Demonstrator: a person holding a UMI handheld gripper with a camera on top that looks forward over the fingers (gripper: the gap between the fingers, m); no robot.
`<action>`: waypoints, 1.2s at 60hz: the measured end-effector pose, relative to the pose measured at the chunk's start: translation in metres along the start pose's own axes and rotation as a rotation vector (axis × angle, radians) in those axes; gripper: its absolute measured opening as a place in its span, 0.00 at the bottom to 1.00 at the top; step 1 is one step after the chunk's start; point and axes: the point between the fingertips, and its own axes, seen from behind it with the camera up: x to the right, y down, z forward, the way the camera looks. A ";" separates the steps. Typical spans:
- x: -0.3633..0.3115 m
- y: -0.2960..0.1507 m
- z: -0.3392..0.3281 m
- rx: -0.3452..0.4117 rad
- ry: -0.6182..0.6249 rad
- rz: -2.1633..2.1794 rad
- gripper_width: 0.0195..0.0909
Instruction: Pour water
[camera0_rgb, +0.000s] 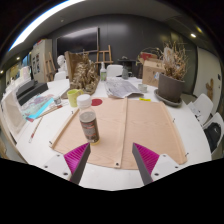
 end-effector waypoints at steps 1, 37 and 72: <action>-0.008 -0.002 0.004 0.011 -0.005 0.000 0.94; -0.068 -0.053 0.133 0.223 0.072 0.042 0.23; -0.014 -0.235 0.151 0.252 0.400 -0.249 0.08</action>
